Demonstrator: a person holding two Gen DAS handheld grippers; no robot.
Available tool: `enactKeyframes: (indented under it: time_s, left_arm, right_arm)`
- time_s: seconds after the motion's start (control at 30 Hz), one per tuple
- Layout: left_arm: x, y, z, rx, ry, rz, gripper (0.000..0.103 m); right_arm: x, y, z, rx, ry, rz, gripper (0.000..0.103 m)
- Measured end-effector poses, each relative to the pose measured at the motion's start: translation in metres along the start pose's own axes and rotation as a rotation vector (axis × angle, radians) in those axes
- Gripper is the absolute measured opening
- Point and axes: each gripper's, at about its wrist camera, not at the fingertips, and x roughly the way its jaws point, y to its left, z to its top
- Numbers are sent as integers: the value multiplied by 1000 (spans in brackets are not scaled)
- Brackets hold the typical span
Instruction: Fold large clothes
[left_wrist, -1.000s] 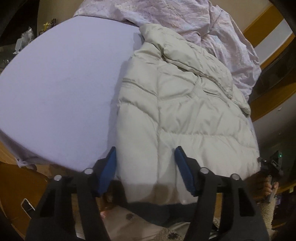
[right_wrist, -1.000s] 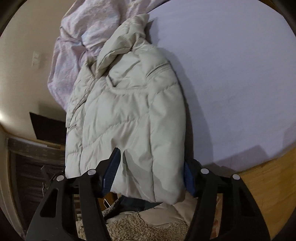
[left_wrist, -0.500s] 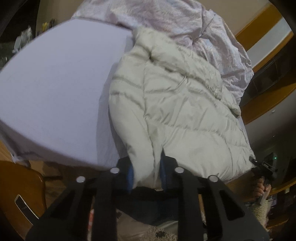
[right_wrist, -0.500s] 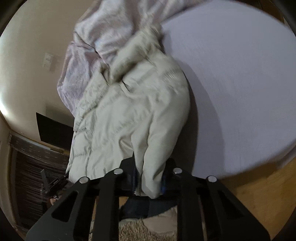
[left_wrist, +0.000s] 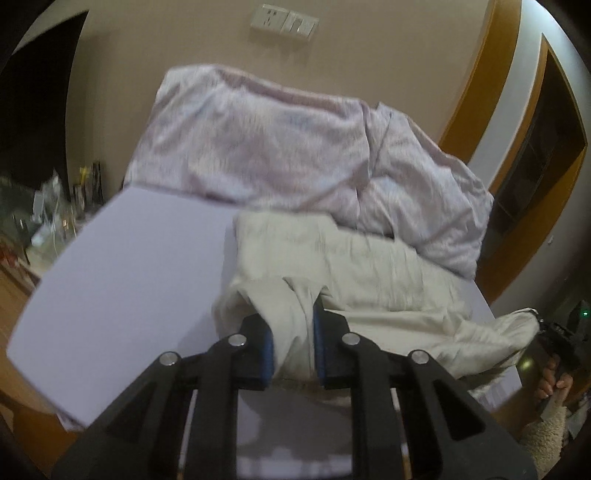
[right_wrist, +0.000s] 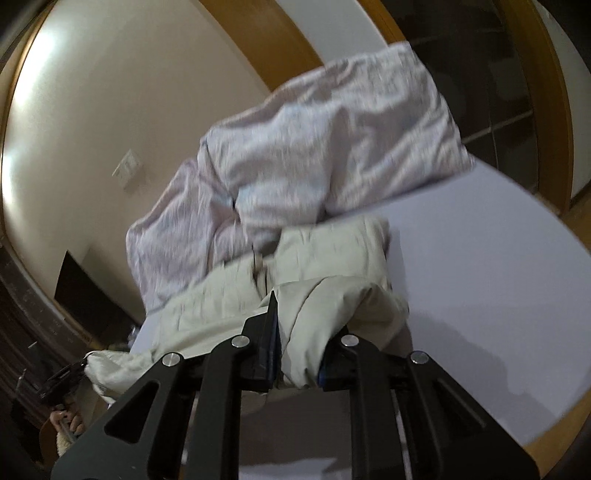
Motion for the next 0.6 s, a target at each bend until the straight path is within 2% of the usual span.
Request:
enactKeyframes:
  time_s: [0.1,0.3,0.4,0.6]
  left_arm:
    - [17,-6,28,3,-24,14,17]
    - [80,-23,85,47,-67,89,17]
    - [128,-26,106,46,-59,126,17]
    - [205,-19,119,30,-19,176,17]
  right_arm:
    - [20,12,22,-20,-31,-41,16]
    - [86,34,63,-132,-81,-188,16]
    - [125,33,74,-153,-70,-245,16]
    - [212,17,88,-138,-16,-334,16]
